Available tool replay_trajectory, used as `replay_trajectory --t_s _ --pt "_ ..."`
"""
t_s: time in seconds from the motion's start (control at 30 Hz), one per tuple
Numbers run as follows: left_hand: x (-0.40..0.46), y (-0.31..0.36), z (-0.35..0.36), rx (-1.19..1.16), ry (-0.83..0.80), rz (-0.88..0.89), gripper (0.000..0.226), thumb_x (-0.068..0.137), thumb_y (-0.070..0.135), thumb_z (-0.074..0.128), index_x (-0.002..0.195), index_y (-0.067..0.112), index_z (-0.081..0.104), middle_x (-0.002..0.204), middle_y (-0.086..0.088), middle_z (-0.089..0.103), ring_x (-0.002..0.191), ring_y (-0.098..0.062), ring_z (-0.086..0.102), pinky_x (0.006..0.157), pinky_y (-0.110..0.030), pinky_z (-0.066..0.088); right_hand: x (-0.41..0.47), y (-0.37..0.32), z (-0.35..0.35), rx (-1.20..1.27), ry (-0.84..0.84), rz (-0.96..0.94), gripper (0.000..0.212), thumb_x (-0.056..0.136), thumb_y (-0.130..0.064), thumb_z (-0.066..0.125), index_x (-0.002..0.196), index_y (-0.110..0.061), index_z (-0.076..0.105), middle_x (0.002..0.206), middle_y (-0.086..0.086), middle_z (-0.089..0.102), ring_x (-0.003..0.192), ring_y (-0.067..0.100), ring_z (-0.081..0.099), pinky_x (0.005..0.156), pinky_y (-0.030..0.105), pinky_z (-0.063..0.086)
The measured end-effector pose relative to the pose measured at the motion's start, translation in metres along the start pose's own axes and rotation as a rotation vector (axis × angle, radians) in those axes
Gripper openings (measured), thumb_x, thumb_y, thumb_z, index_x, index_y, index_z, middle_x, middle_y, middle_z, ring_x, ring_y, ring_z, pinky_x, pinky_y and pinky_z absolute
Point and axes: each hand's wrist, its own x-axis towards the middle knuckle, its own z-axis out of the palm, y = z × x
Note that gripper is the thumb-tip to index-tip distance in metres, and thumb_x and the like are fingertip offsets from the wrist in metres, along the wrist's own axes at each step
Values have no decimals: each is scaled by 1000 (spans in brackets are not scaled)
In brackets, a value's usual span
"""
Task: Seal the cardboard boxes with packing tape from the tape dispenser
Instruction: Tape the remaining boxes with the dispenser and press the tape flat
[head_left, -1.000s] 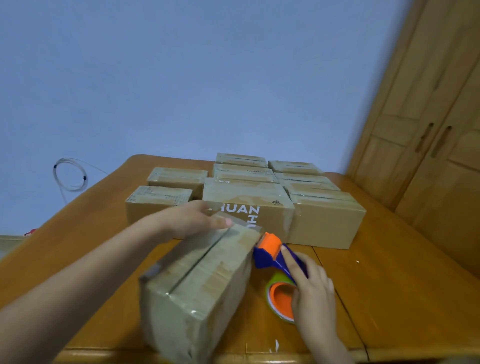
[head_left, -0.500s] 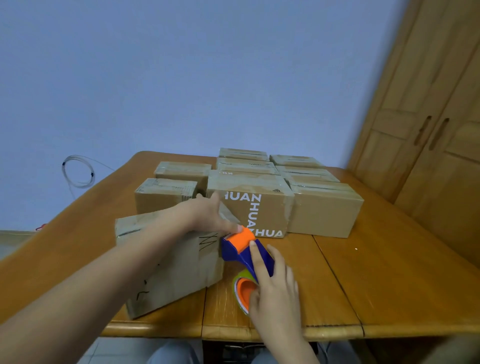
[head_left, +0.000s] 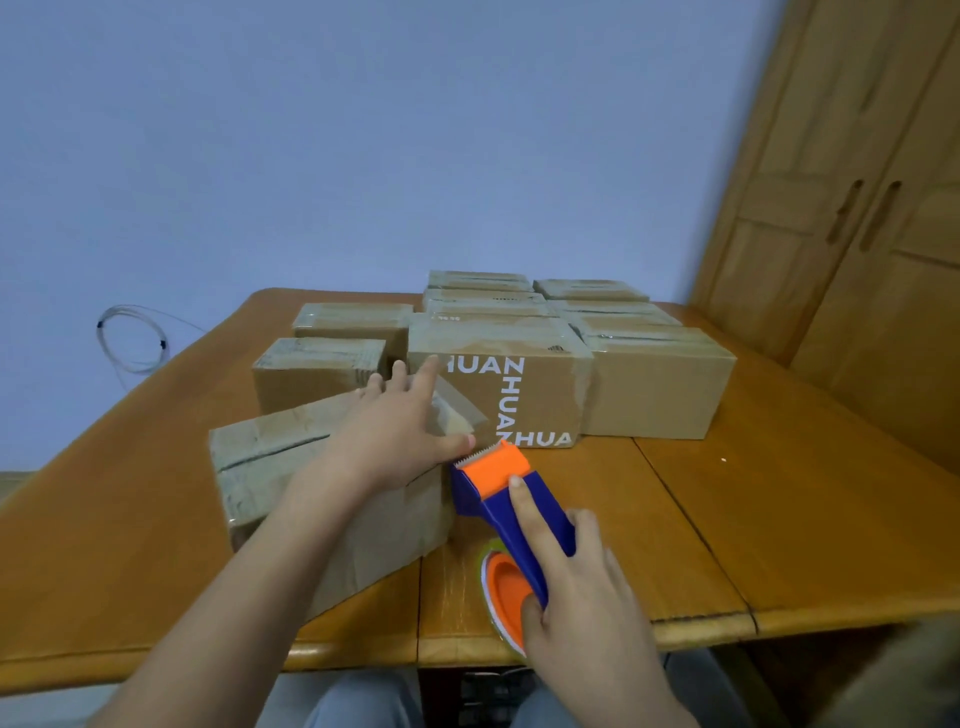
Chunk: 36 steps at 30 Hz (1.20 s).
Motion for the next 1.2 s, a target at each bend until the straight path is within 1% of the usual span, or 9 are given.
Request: replay_trajectory --t_s 0.2,0.3,0.47,0.57,0.67,0.7,0.83,1.07,1.2 --pt "1 -3 1 -68 15 18 104 82 60 62 153 26 -6 161 -10 -1 148 -33 4 117 -45 14 -4 -13 -2 -75 -69 62 105 97 -35 46 103 -51 -58 133 -5 3 117 8 28 94 20 44" --pt "1 -4 0 -77 12 31 104 83 57 62 153 27 -8 161 -8 -4 148 -33 4 118 -46 14 -7 -16 -5 -52 -83 74 100 98 -35 45 114 -49 -53 134 -4 4 120 9 28 93 20 43" --pt "1 -3 -2 -67 -8 35 103 84 56 61 152 28 -11 161 -8 -6 147 -34 2 117 -47 13 -17 -21 -7 -43 -98 98 87 99 -36 44 138 -45 -33 139 -3 7 124 12 28 95 21 44" --pt "2 -5 -5 -113 -30 44 104 83 55 63 152 28 -11 161 -8 -6 148 -31 0 119 -47 12 -24 -23 -10 -54 -125 114 89 99 -36 44 135 -47 -36 137 -3 10 120 13 32 94 22 43" --pt "1 -5 -6 -98 -42 53 105 83 57 62 152 29 -13 161 -8 -7 148 -33 1 117 -47 12 -30 -24 -13 -74 -120 146 97 98 -35 45 112 -52 -50 134 -5 8 118 12 32 94 20 42" --pt "1 -5 -5 -85 -38 54 104 83 57 61 151 29 -13 161 -8 -7 148 -33 1 117 -46 12 -30 -24 -13 -84 -112 147 97 98 -35 44 112 -52 -50 134 -5 8 117 12 32 93 21 42" --pt "0 -7 -3 -70 0 65 101 84 58 58 152 26 -10 161 -9 -2 148 -32 4 118 -45 12 -24 -32 -13 -72 -107 154 83 98 -35 43 141 -44 -28 135 -3 7 116 16 33 93 25 43" --pt "-6 -7 -3 -86 19 70 104 82 56 63 153 25 -5 162 -9 1 148 -30 8 116 -43 19 3 -31 -16 -117 -138 148 74 96 -31 42 149 -40 -10 129 1 21 100 23 45 83 32 47" --pt "-4 -7 -5 -108 -9 53 108 79 58 66 153 26 -7 162 -6 0 148 -28 8 115 -41 21 17 -28 -28 -149 -187 118 72 95 -27 41 149 -44 -4 110 0 25 86 22 44 70 29 42"
